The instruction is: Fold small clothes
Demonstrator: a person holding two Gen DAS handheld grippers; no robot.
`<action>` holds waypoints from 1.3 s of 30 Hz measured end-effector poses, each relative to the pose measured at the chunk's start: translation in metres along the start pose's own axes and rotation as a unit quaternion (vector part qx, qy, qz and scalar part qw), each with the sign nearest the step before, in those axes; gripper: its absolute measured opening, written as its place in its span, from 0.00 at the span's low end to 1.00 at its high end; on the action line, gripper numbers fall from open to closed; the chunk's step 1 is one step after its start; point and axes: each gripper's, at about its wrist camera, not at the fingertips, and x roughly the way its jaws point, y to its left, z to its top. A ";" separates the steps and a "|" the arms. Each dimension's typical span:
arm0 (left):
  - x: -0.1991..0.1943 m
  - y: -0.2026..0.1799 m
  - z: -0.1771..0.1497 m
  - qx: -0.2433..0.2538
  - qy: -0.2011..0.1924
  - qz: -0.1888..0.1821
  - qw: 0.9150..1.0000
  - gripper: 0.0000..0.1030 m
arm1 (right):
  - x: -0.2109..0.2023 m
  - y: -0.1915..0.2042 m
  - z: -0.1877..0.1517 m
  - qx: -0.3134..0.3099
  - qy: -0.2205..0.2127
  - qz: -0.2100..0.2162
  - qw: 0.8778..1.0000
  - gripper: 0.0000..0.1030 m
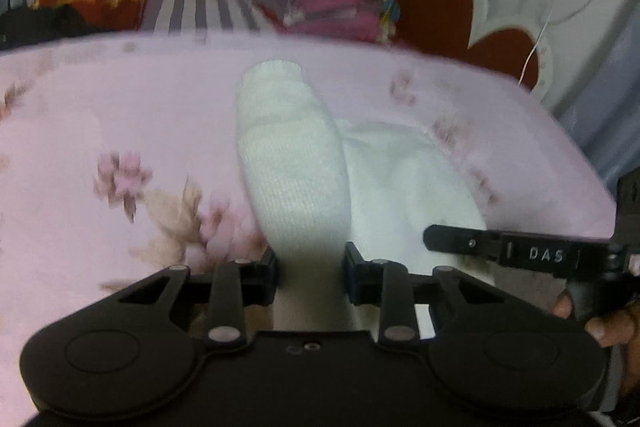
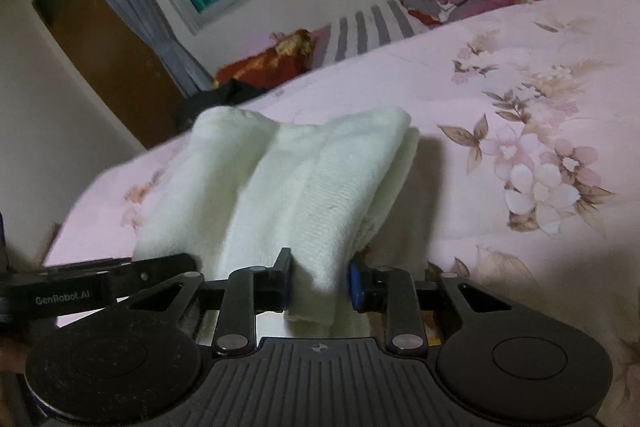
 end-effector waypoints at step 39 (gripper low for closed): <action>-0.161 0.245 -0.046 0.017 -0.111 0.022 0.993 0.44 | 0.103 0.252 -0.071 -0.117 -0.047 -0.049 0.991 0.27</action>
